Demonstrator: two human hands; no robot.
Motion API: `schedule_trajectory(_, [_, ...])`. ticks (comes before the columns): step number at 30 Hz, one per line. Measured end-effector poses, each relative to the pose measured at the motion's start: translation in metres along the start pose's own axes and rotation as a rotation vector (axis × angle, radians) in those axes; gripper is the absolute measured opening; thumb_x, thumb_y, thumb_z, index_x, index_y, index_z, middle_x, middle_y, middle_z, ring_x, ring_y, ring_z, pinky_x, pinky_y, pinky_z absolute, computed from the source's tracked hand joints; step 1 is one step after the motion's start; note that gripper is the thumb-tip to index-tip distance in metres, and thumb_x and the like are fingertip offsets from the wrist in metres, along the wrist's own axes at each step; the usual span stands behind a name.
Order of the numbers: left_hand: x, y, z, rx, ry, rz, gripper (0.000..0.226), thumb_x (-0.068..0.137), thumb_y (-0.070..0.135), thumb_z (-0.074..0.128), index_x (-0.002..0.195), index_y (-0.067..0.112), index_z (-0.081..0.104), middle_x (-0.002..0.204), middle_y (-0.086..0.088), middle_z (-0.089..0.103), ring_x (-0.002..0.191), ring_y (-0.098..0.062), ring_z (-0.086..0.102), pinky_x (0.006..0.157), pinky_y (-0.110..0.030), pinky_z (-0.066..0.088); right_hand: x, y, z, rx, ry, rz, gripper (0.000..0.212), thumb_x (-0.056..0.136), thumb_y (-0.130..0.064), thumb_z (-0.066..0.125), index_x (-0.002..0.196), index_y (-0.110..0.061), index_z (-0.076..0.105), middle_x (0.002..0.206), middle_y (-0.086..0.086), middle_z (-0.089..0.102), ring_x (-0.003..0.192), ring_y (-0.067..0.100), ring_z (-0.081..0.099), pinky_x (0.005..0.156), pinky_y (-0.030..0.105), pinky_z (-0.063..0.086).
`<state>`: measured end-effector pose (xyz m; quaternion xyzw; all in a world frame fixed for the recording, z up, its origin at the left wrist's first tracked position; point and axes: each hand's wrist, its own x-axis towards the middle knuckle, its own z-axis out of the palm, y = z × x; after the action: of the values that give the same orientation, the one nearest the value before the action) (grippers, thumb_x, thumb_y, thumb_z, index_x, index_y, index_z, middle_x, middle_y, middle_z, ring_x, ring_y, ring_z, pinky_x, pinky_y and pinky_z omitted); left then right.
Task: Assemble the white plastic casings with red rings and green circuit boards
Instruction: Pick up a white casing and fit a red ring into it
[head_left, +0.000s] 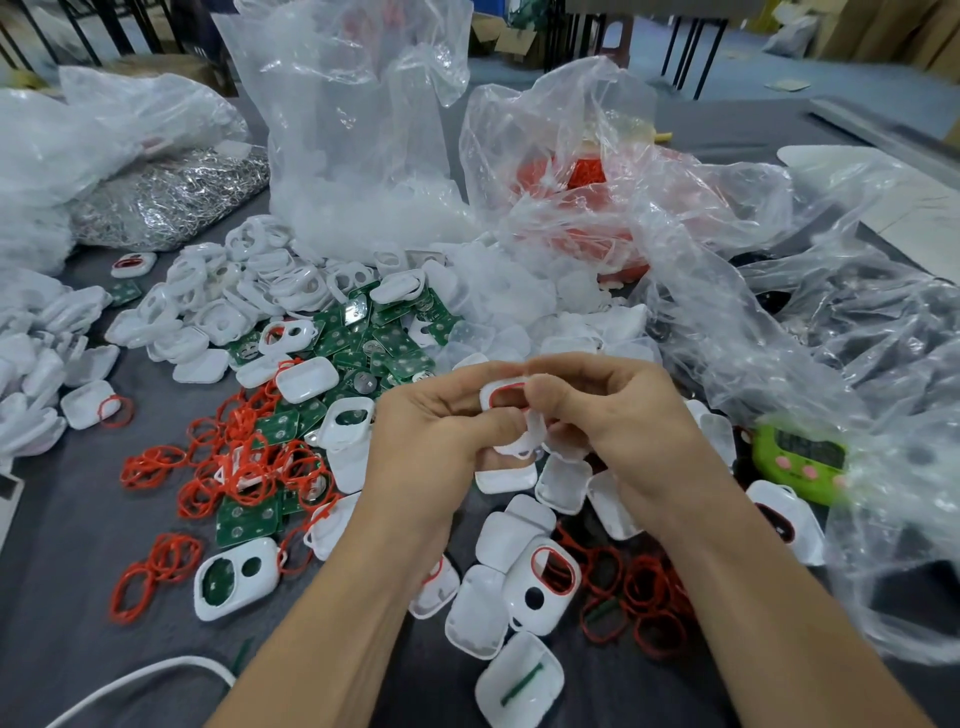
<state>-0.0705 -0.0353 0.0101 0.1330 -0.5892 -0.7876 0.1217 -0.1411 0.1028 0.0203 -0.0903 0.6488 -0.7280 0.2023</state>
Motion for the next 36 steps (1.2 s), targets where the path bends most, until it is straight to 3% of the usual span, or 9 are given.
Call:
schedule_trajectory(3, [0.000, 0.002, -0.002, -0.041, 0.003, -0.034, 0.037, 0.077, -0.022, 0.067, 0.087, 0.011, 0.082, 0.083, -0.019, 0.078, 0.070, -0.029, 0.076, 0.055, -0.029, 0.059, -0.002, 0.000, 0.000, 0.038, -0.121, 0.021, 0.025, 0.070, -0.022, 0.079, 0.088, -0.005, 0.082, 0.091, 0.016, 0.079, 0.075, 0.020, 0.074, 0.066, 0.027, 0.061])
schedule_trajectory(9, [-0.003, 0.003, -0.004, 0.093, -0.031, 0.034, 0.044, 0.079, -0.021, 0.067, 0.088, 0.019, 0.084, 0.085, -0.015, 0.079, 0.076, -0.029, 0.077, 0.062, -0.029, 0.060, -0.004, 0.000, 0.003, 0.106, -0.109, 0.004, 0.010, 0.066, -0.014, 0.078, 0.075, -0.011, 0.083, 0.084, 0.015, 0.079, 0.073, 0.022, 0.077, 0.064, 0.025, 0.061])
schedule_trajectory(14, [-0.005, 0.005, -0.002, 0.121, 0.006, 0.093, 0.029, 0.087, -0.009, 0.070, 0.091, 0.016, 0.083, 0.085, -0.015, 0.079, 0.078, -0.033, 0.078, 0.065, -0.039, 0.065, -0.002, 0.003, 0.007, 0.028, -0.001, -0.043, 0.015, 0.081, 0.001, 0.080, 0.081, -0.013, 0.083, 0.085, 0.015, 0.079, 0.078, 0.028, 0.078, 0.071, 0.033, 0.062])
schedule_trajectory(17, [-0.001, 0.005, 0.000, 0.092, 0.059, 0.108, 0.030, 0.084, -0.012, 0.071, 0.089, 0.015, 0.083, 0.081, -0.015, 0.079, 0.070, -0.025, 0.076, 0.061, -0.031, 0.061, -0.002, 0.005, 0.008, -0.047, 0.013, -0.102, 0.016, 0.081, -0.006, 0.081, 0.083, -0.021, 0.084, 0.086, 0.008, 0.080, 0.082, 0.025, 0.079, 0.077, 0.036, 0.062])
schedule_trajectory(20, [-0.001, 0.004, 0.001, 0.112, 0.046, 0.128, 0.035, 0.082, -0.015, 0.069, 0.088, 0.016, 0.084, 0.080, -0.014, 0.078, 0.067, -0.017, 0.073, 0.063, -0.025, 0.057, -0.003, 0.004, 0.006, -0.077, -0.005, -0.159, 0.017, 0.080, -0.010, 0.077, 0.086, -0.025, 0.084, 0.085, 0.003, 0.081, 0.082, 0.019, 0.078, 0.073, 0.026, 0.060])
schedule_trajectory(25, [-0.001, 0.003, -0.002, 0.102, 0.034, 0.150, 0.029, 0.082, -0.012, 0.071, 0.091, 0.012, 0.083, 0.084, -0.016, 0.079, 0.074, -0.024, 0.074, 0.070, -0.033, 0.059, -0.003, 0.008, 0.006, -0.045, 0.003, -0.218, 0.016, 0.076, -0.011, 0.079, 0.088, -0.020, 0.084, 0.086, 0.004, 0.081, 0.081, 0.021, 0.079, 0.074, 0.026, 0.060])
schedule_trajectory(29, [-0.002, 0.001, 0.000, 0.133, 0.096, 0.155, 0.032, 0.079, -0.016, 0.068, 0.085, 0.012, 0.083, 0.076, -0.012, 0.077, 0.066, -0.019, 0.069, 0.068, -0.035, 0.056, -0.002, 0.016, 0.012, -0.064, 0.062, -0.192, 0.017, 0.071, -0.015, 0.082, 0.087, -0.020, 0.084, 0.083, 0.003, 0.081, 0.081, 0.021, 0.079, 0.077, 0.034, 0.062])
schedule_trajectory(32, [-0.001, 0.002, -0.001, 0.131, 0.124, 0.119, 0.032, 0.079, -0.015, 0.068, 0.085, 0.013, 0.083, 0.072, -0.013, 0.075, 0.063, -0.020, 0.065, 0.066, -0.035, 0.055, -0.001, 0.016, 0.015, -0.072, 0.086, -0.146, 0.015, 0.072, -0.013, 0.084, 0.086, -0.020, 0.084, 0.083, 0.005, 0.080, 0.080, 0.024, 0.079, 0.079, 0.039, 0.064])
schedule_trajectory(36, [0.002, 0.009, -0.006, -0.086, 0.006, -0.080, 0.026, 0.081, -0.005, 0.067, 0.100, 0.008, 0.079, 0.093, -0.016, 0.079, 0.079, -0.025, 0.075, 0.067, -0.027, 0.061, 0.000, 0.007, 0.012, 0.109, 0.022, -0.035, 0.010, 0.081, -0.005, 0.080, 0.083, -0.014, 0.084, 0.086, 0.014, 0.080, 0.075, 0.024, 0.078, 0.066, 0.027, 0.061])
